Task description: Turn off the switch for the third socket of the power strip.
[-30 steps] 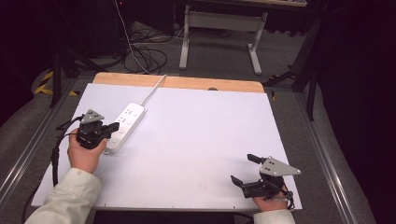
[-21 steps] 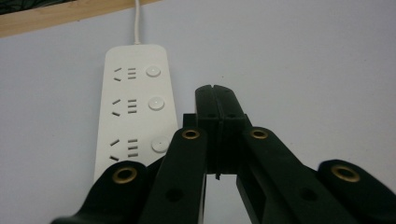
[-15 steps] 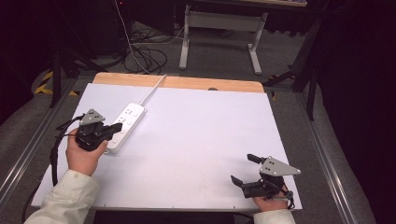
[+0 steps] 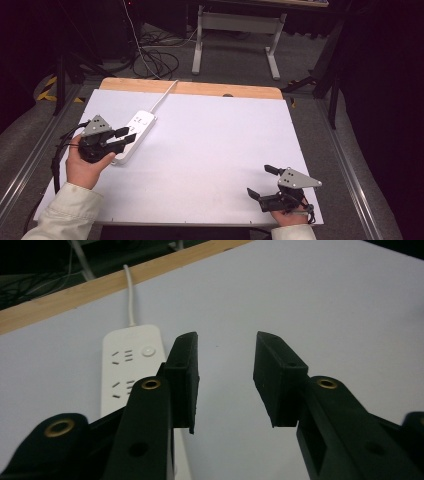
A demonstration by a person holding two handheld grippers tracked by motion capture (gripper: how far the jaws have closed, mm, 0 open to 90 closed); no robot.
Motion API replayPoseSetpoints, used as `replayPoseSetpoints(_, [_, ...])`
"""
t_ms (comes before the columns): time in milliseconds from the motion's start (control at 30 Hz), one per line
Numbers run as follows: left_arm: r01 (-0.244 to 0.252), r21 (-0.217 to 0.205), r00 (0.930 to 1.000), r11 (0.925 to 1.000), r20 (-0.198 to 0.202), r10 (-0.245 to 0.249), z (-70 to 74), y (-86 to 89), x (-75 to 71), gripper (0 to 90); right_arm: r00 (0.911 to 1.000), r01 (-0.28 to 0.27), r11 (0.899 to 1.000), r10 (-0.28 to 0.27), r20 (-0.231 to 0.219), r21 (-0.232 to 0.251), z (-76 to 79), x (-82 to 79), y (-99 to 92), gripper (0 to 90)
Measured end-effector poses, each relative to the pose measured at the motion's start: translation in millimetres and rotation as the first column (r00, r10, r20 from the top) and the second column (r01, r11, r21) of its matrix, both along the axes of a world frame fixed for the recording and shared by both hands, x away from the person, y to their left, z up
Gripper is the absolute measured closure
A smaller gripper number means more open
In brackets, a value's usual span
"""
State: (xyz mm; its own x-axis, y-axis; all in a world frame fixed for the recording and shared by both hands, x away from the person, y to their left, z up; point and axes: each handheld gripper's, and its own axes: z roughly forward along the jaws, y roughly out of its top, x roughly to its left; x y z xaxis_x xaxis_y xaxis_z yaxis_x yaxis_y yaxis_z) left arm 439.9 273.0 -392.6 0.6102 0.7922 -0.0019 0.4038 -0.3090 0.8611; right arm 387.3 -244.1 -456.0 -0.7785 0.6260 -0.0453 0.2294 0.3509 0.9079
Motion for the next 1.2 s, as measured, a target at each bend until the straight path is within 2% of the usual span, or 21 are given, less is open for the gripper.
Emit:
replayPoseSetpoints(33, [0.006, -0.006, 1.0000, 1.0000, 0.003, -0.006, 1.9, 0.1, -1.2, 60.5, 1.0000, -0.001, 1.000, 0.001, 0.000, 0.000, 0.0, -0.2, 0.2, 4.9])
replayPoseSetpoints(67, [0.008, -0.031, 1.0000, 0.9995, -0.003, -0.008, 3.1, -0.8, -3.0, 58.9, 1.0000, -0.002, 1.000, 0.002, 0.000, -0.002, 0.1, -0.4, 0.2, 4.9])
replayPoseSetpoints(167, [0.023, -0.049, 0.9997, 0.9986, 0.006, -0.023, 7.5, 0.1, -6.0, 54.3, 1.0000, 0.000, 1.000, 0.000, 0.000, 0.002, 0.1, -0.7, -0.1, 4.9])
replayPoseSetpoints(200, [0.027, -0.067, 0.9996, 0.9974, 0.002, -0.027, 8.5, -0.5, -7.9, 51.3, 1.0000, 0.000, 1.000, 0.000, 0.001, 0.002, 0.2, -0.8, -0.4, 4.9])
replayPoseSetpoints(300, [0.040, -0.081, 0.9991, 0.9959, 0.016, -0.039, 12.4, 1.6, -12.6, 43.4, 1.0000, 0.000, 1.000, 0.000, 0.001, 0.005, 0.2, -0.8, -0.8, 4.9])
replayPoseSetpoints(367, [0.057, -0.103, 0.9984, 0.9931, 0.011, -0.056, 13.7, 1.8, -16.5, 42.0, 1.0000, -0.001, 1.000, 0.001, -0.001, 0.004, 0.1, -0.5, -0.6, 4.9])
replayPoseSetpoints(400, [0.064, -0.103, 0.9979, 0.9926, 0.007, -0.064, 14.2, 1.6, -18.3, 37.2, 1.0000, -0.003, 1.000, 0.003, -0.001, 0.004, 0.1, -0.5, -0.3, 4.9])
replayPoseSetpoints(467, [0.085, -0.101, 0.9963, 0.9912, -0.001, -0.086, 14.5, -0.2, -22.5, 35.5, 1.0000, -0.003, 1.000, 0.003, 0.000, 0.004, 0.1, -0.6, -0.3, 4.9])
replayPoseSetpoints(567, [0.111, -0.073, 0.9938, 0.9912, 0.020, -0.109, 15.4, -2.2, -28.7, 29.2, 1.0000, -0.004, 1.000, 0.004, 0.001, 0.005, 0.2, -0.7, -0.4, 4.9])
replayPoseSetpoints(600, [0.132, -0.097, 0.9913, 0.9865, 0.010, -0.131, 15.8, -3.7, -32.0, 27.4, 1.0000, -0.004, 1.000, 0.004, 0.001, 0.005, 0.3, -0.8, -0.3, 4.9])
replayPoseSetpoints(700, [0.169, -0.113, 0.9856, 0.9791, 0.012, -0.168, 16.7, -4.7, -37.3, 24.1, 1.0000, -0.006, 1.000, 0.006, 0.002, 0.004, 0.4, -0.9, -0.2, 4.9])
replayPoseSetpoints(733, [0.176, -0.105, 0.9844, 0.9789, 0.025, -0.174, 16.6, -4.7, -38.6, 23.1, 1.0000, -0.006, 1.000, 0.006, 0.002, 0.004, 0.4, -0.8, -0.2, 4.9])
replayPoseSetpoints(767, [0.181, -0.116, 0.9835, 0.9766, 0.015, -0.180, 15.8, -5.9, -41.0, 22.9, 1.0000, -0.006, 1.000, 0.006, 0.002, 0.005, 0.4, -0.8, -0.2, 4.9])
replayPoseSetpoints(800, [0.186, -0.101, 0.9825, 0.9774, 0.026, -0.184, 14.8, -6.3, -41.9, 22.9, 1.0000, -0.007, 1.000, 0.007, 0.002, 0.004, 0.4, -0.9, -0.2, 4.9])
replayPoseSetpoints(900, [0.204, -0.071, 0.9789, 0.9763, 0.022, -0.203, 10.6, -9.0, -45.5, 22.9, 1.0000, -0.008, 1.000, 0.008, 0.002, 0.004, 0.5, -0.9, -0.1, 4.9])
replayPoseSetpoints(1067, [0.234, -0.088, 0.9720, 0.9682, 0.037, -0.232, 0.3, -8.1, -52.0, 21.9, 0.9999, -0.011, 1.000, 0.011, 0.005, 0.006, 0.6, -1.3, -0.3, 4.9])
replayPoseSetpoints(1167, [0.241, -0.114, 0.9705, 0.9639, 0.045, -0.237, -8.6, -3.9, -55.1, 20.6, 0.9999, -0.013, 1.000, 0.013, 0.003, 0.006, 0.4, -1.0, -0.1, 4.9])
replayPoseSetpoints(1200, [0.237, -0.112, 0.9710, 0.9649, 0.055, -0.232, -11.4, -1.9, -55.8, 20.6, 0.9999, -0.014, 1.000, 0.014, 0.003, 0.005, 0.4, -1.0, 0.0, 4.9])
